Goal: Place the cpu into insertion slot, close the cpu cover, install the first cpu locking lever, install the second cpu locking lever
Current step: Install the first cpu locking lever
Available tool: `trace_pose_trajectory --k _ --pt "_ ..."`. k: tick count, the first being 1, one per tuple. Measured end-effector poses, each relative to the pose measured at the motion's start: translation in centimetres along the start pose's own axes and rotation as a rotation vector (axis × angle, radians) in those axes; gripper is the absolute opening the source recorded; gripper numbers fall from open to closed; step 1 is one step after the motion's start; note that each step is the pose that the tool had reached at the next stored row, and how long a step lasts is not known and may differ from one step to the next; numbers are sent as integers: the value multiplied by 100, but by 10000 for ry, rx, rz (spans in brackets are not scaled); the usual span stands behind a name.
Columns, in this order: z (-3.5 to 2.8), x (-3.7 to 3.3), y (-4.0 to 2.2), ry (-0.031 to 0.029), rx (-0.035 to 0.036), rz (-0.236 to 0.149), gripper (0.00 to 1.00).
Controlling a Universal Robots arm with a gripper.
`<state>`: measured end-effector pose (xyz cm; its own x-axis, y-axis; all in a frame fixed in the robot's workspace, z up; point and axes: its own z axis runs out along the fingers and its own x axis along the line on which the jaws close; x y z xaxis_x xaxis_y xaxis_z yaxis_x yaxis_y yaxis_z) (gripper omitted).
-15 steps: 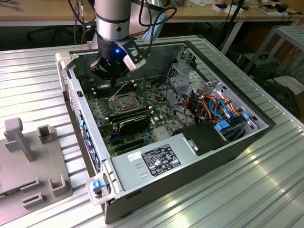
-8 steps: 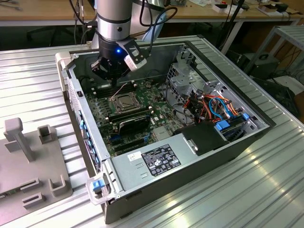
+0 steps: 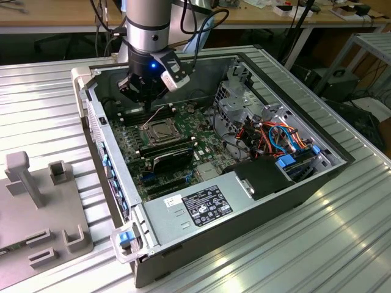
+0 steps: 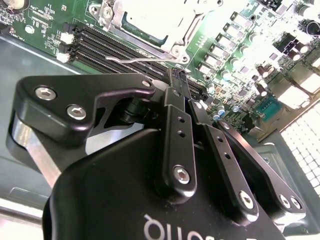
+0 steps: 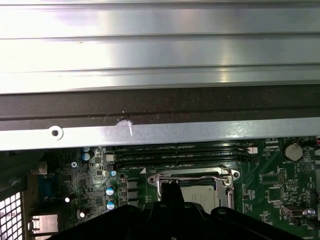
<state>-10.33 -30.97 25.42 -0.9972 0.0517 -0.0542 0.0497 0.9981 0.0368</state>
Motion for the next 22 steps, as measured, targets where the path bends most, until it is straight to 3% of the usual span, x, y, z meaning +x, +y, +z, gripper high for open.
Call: trace_pose_trajectory --k 7,12,22 --pt "13 -23 1 -1 0 -1 11" --pt "28 -67 3 11 -15 -284 11" --pt "57 -165 6 11 -16 -300 11"
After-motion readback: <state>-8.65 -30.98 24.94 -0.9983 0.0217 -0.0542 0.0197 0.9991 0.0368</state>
